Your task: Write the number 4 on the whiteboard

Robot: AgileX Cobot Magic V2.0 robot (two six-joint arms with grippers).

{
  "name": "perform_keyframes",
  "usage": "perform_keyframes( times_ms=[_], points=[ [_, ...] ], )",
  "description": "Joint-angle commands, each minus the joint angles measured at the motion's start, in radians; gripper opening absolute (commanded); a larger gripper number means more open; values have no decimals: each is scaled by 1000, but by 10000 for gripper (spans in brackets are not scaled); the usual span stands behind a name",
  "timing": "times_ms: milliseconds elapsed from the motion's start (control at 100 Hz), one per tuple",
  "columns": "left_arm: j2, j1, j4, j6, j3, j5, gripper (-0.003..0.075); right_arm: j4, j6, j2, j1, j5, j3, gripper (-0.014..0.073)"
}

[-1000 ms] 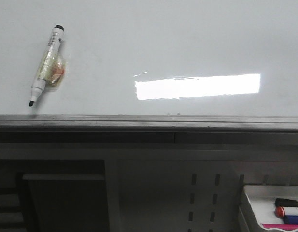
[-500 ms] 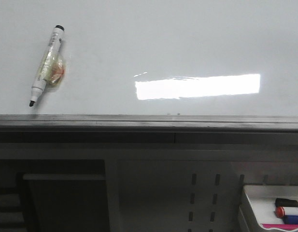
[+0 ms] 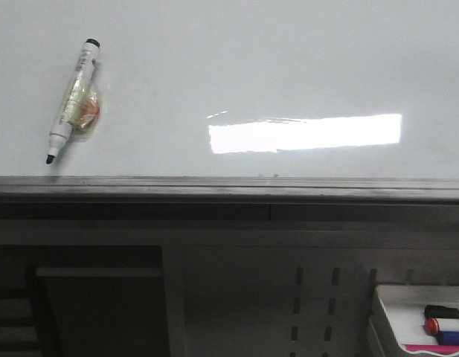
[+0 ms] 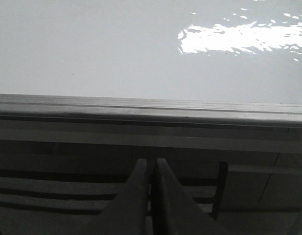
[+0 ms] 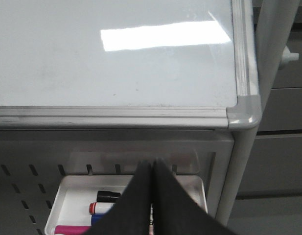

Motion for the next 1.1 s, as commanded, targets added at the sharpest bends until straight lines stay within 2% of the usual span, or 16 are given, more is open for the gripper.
perform_keyframes(
  times_ms=[0, 130, 250, 350, 530, 810, 1090],
  points=[
    [-25, -6, 3, -4, 35, -80, -20, 0, -3, -18, -8, -102, 21, -64],
    [-25, -6, 3, -4, 35, -105, -20, -2, -3, -18, -8, -125, 21, -64],
    [-25, -6, 5, -4, 35, -184, -20, -21, -3, -16, -8, -225, 21, -64],
    [-25, -6, 5, -4, 35, -231, -20, -7, -3, -9, -8, -220, 21, -64],
    [-6, -6, -2, -4, 35, -227, -20, 75, -3, 53, -8, -204, 9, -64],
    [121, -6, -2, -4, 22, -227, -20, 75, -3, 206, -8, -214, -16, -64],
    [151, -6, -2, -4, 21, -247, -20, 75, -3, 221, -8, -229, -16, -64]
  ],
)
